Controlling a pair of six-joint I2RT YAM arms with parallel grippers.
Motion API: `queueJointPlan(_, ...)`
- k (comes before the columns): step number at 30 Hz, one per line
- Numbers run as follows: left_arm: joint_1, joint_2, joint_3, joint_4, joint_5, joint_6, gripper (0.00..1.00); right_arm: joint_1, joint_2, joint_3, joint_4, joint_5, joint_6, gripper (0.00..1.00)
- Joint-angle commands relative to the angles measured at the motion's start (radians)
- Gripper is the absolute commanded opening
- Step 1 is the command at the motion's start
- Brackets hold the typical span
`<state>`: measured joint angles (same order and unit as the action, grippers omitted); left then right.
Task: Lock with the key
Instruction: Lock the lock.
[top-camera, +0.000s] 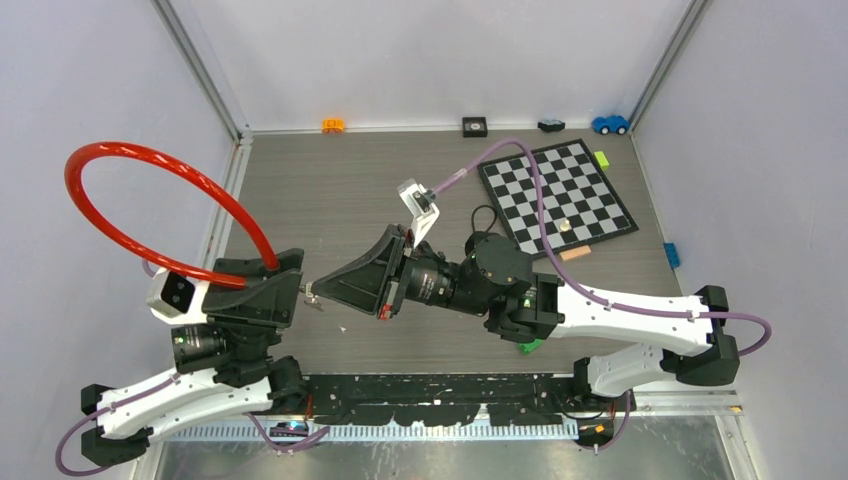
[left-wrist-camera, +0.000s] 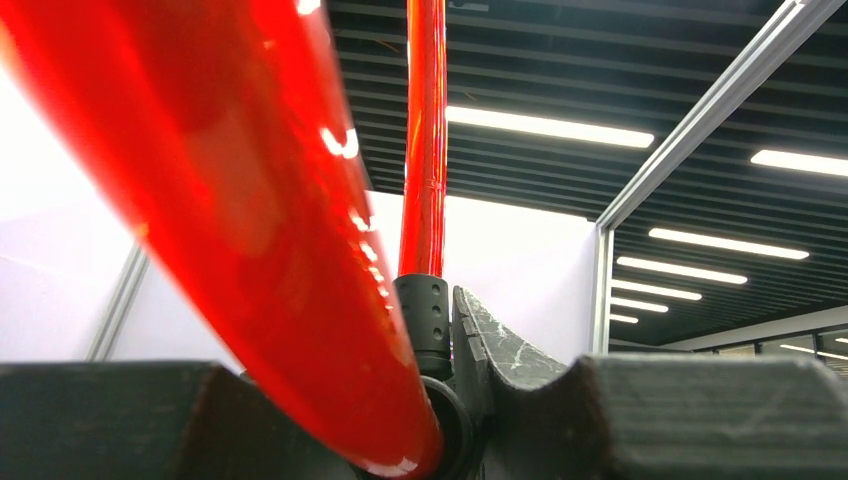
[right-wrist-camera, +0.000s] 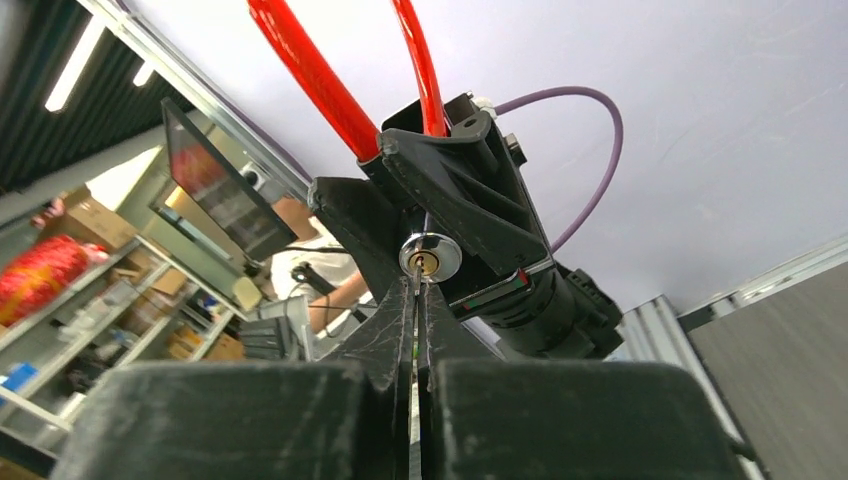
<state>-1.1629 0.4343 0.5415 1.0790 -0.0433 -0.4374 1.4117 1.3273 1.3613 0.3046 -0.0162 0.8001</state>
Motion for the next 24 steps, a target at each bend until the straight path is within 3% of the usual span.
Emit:
queueJointPlan(1,0.0,0.01,0.023,0.034,-0.015,0.017,0.0,0.02,-0.02,-0.01,0.073,-0.024,-0.214,0.01)
queueJointPlan(6,0.001,0.014,0.032,0.024,-0.015,0.018,0.0,0.061,-0.023,-0.02,0.021,-0.019,-0.609,0.01)
queueJointPlan(11,0.001,0.024,0.037,0.031,-0.012,0.009,0.0,0.125,-0.012,-0.01,-0.062,0.087,-1.046,0.01)
queueJointPlan(24,0.002,0.013,0.028,0.028,-0.015,0.003,0.0,0.249,0.031,-0.028,-0.084,0.314,-1.851,0.01)
